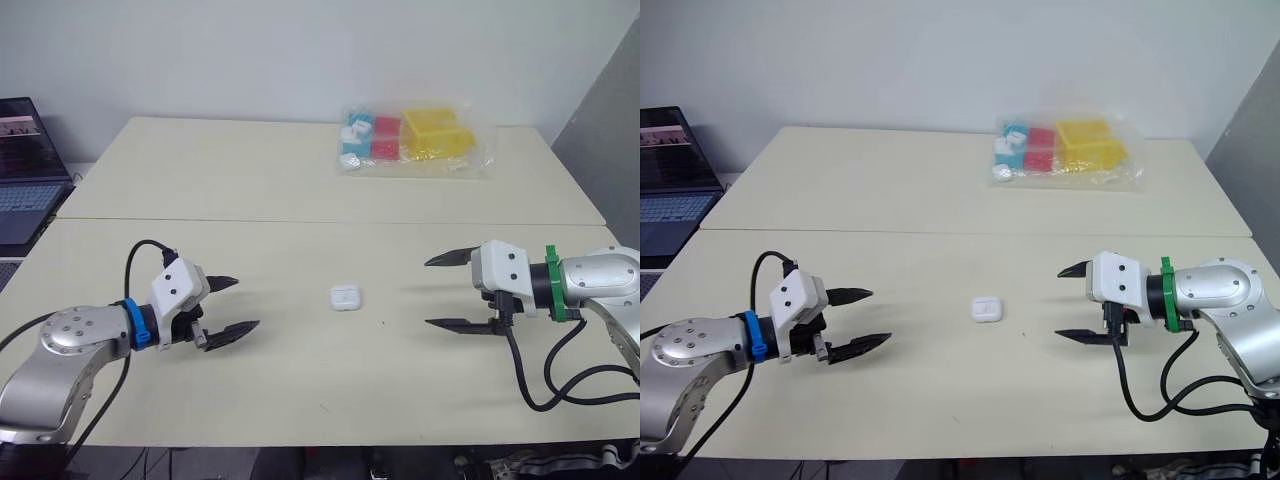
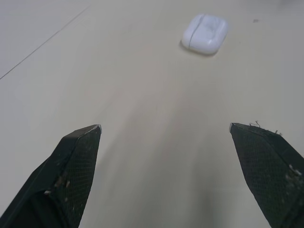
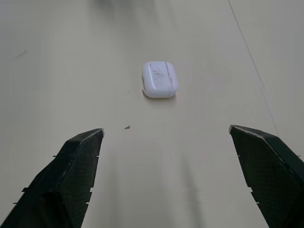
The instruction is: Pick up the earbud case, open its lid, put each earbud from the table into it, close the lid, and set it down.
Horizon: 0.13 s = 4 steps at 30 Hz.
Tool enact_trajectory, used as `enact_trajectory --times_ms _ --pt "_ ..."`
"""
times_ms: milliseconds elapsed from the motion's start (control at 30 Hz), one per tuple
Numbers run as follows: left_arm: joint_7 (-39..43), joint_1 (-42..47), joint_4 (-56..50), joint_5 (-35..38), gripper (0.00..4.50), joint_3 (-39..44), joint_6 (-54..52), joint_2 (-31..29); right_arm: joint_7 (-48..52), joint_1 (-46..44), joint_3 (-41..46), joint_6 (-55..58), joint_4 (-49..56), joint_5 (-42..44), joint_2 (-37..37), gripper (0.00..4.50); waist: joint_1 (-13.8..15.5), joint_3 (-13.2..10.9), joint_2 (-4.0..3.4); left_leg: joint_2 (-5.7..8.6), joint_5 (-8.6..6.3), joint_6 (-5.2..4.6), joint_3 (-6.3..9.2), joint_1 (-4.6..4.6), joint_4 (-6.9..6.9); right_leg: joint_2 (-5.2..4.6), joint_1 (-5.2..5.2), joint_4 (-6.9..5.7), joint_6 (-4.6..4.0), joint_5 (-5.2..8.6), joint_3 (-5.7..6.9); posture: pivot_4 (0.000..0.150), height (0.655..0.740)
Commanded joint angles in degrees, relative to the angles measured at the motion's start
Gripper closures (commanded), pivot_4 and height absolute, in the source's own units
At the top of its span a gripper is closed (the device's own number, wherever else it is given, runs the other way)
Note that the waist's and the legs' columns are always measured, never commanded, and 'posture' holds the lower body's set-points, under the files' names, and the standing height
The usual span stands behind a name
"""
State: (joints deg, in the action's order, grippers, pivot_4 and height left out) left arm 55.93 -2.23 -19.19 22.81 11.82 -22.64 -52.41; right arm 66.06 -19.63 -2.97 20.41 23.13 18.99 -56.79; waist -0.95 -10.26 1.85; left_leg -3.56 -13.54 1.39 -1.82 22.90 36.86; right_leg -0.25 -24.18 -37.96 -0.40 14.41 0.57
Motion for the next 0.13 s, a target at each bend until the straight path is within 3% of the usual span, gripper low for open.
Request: enact_trajectory --times_ms 33,133 --pt "0.7 -0.6 -2.3 0.3 0.0 2.0 2.1 -0.1 0.7 -1.3 1.5 -2.4 -0.6 -0.3 -0.1 0.02 0.1 0.0 0.0 0.0 0.0 0.0 0.0 0.0 0.0 0.0 0.0 0.0 0.0 0.0 0.01 0.15 0.74" --pt "-0.2 0.0 -1.2 0.0 0.0 1.9 1.7 0.3 1.5 -1.7 0.7 -3.5 -1.6 -0.5 -0.1 0.02 0.2 0.0 0.0 0.0 0.0 0.0 -0.01 -0.03 0.02 0.04 0.01 -0.03 0.0 0.0 0.0 0.15 0.74"
